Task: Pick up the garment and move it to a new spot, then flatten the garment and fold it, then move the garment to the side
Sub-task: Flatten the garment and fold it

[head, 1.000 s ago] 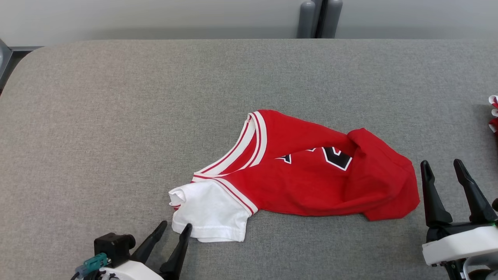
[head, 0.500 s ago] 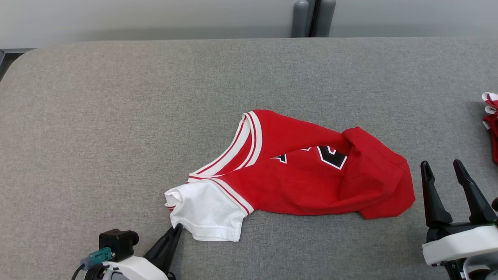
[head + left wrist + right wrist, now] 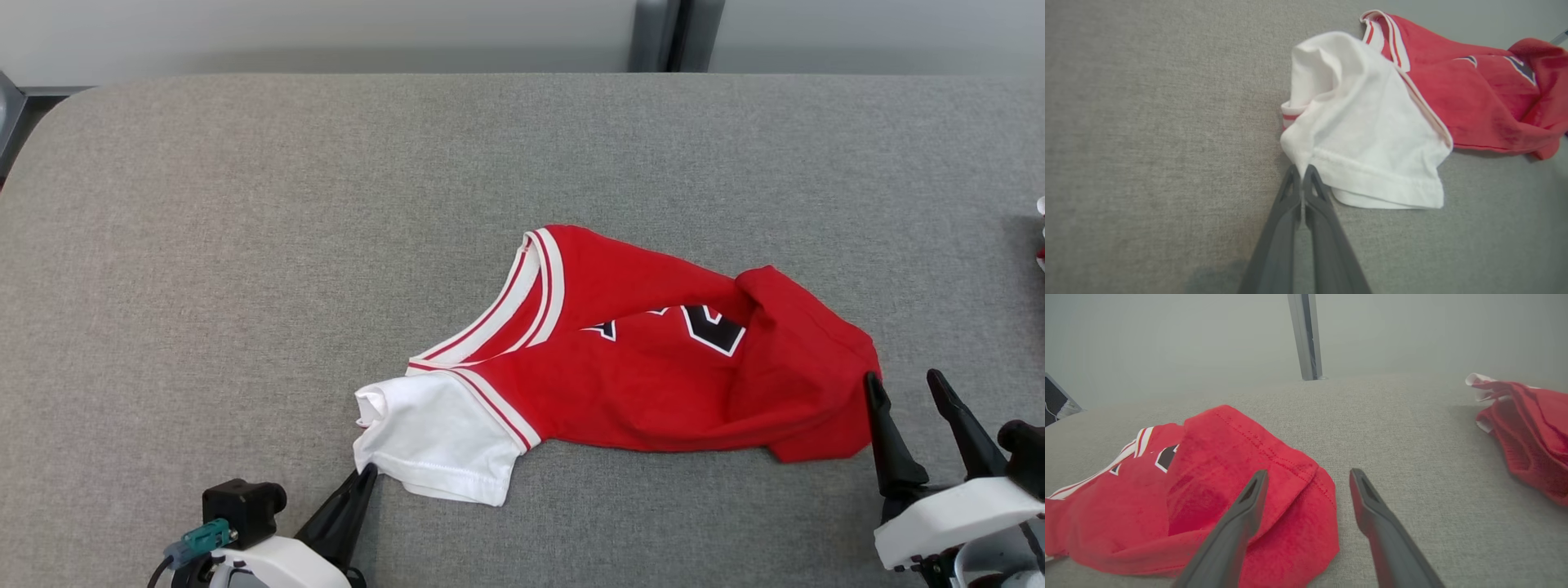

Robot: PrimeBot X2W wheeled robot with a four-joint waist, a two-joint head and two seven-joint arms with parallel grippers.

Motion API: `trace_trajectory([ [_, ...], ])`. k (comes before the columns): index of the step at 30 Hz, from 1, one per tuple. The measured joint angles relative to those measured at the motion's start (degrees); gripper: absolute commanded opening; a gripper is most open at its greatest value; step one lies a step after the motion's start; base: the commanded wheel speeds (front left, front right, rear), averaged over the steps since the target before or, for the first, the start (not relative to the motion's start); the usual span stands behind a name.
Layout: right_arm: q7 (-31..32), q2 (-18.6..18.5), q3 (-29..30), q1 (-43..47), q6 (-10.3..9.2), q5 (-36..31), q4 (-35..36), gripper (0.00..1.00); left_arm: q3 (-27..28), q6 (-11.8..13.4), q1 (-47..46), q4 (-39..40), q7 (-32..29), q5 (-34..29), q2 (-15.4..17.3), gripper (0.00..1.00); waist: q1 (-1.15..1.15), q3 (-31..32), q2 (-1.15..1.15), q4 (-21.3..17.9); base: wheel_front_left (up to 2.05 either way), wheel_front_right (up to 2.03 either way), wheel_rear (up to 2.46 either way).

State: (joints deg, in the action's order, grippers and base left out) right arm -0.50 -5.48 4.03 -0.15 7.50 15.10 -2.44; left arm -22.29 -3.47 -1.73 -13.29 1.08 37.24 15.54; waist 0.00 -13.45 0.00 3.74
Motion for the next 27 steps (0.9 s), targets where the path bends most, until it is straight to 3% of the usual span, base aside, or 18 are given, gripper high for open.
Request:
trace_trajectory([
  [17, 0.4, -3.4, -5.6, -9.1, 0.0, 4.4, -11.2, 1.0, -0.3, 0.2, -2.3, 0.4, 1.3, -0.5, 0.2, 0.0, 0.0, -3.5, 0.0, 0.8, 0.0, 0.0, 0.0],
  [18, 0.4, -3.8, -6.2, -9.4, 0.0, 4.5, -11.3, 0.88, -0.3, 0.2, -2.3, 0.4, 1.3, -0.5, 0.2, 0.0, 0.0, -3.6, 0.0, 0.8, 0.0, 0.0, 0.0],
  [19, 0.3, -3.9, -6.5, -9.6, 0.0, 4.5, -11.4, 0.49, -0.3, 0.3, -2.3, 0.4, 1.5, -0.5, 0.2, 0.0, 0.0, -3.7, 0.0, 0.9, 0.0, 0.0, 0.0],
  [20, 0.2, -4.0, -6.5, -9.9, 0.0, 4.5, -11.4, 0.44, -0.3, 0.3, -2.4, 0.4, 1.5, -0.5, 0.2, 0.0, 0.0, -3.8, 0.0, 0.9, 0.0, 0.0, 0.0],
  [21, -0.1, -4.1, -6.7, -10.1, 0.0, 4.5, -11.4, 0.29, -0.4, 0.3, -2.4, 0.4, 1.7, -0.5, 0.2, 0.0, 0.0, -3.8, 0.0, 0.9, 0.0, 0.0, 0.0],
  [22, -0.1, -4.1, -6.8, -10.2, 0.0, 4.6, -11.3, 0.0, -0.3, 0.3, -2.4, 0.3, 2.0, -0.5, 0.2, 0.0, 0.0, -3.8, 0.0, 0.9, 0.0, 0.0, 0.0],
  [27, -0.7, -4.3, -6.7, -10.1, 0.0, 4.5, -9.5, 0.0, -0.1, 0.6, -2.7, 0.7, 3.5, -1.2, 0.3, 0.0, 0.0, -3.5, 0.0, 0.9, 0.0, 0.0, 0.0],
])
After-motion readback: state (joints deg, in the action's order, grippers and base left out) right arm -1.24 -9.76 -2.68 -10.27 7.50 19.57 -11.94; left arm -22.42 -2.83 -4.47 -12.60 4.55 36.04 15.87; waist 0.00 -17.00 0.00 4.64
